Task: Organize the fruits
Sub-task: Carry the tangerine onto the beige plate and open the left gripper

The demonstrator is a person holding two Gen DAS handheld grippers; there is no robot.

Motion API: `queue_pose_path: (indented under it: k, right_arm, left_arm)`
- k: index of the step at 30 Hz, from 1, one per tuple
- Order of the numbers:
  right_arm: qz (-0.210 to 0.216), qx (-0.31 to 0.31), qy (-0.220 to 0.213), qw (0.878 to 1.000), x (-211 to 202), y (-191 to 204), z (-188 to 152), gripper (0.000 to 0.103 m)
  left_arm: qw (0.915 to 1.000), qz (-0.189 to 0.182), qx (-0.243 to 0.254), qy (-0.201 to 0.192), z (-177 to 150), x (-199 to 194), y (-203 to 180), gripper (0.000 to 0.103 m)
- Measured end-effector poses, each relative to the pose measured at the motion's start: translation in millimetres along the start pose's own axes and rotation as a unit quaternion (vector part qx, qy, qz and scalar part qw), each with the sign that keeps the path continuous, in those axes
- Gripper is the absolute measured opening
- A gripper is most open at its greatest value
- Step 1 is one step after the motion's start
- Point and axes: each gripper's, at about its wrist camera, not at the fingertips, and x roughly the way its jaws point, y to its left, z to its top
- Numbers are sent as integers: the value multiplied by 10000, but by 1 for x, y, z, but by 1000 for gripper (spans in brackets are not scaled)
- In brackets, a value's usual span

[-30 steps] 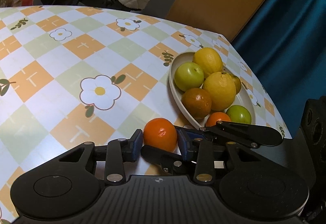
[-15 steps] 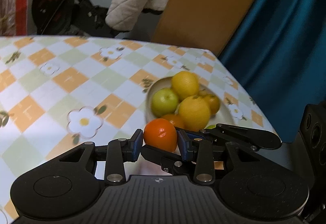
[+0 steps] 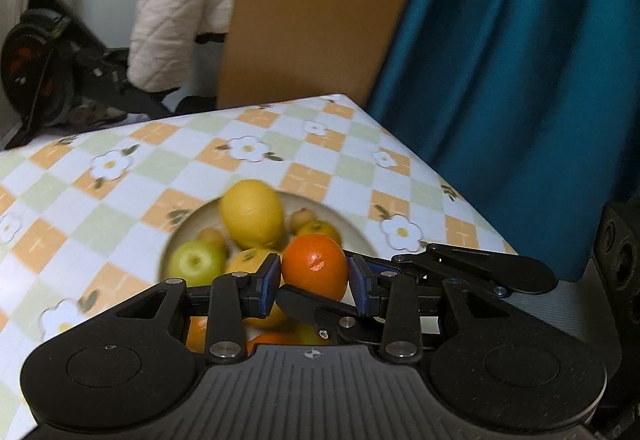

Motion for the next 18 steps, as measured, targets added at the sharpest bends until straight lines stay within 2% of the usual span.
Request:
queue_pose_path:
  k: [7,18]
  right_arm:
    - [-212,355,-25,9991,-2,-40,-10,33]
    - [-291,733,198,9967,10,-66,-31,33]
  left_arm:
    - [9990,-41,328,287,7,29,-25,39]
    - [9968,56,478,637,4,57,-32,40]
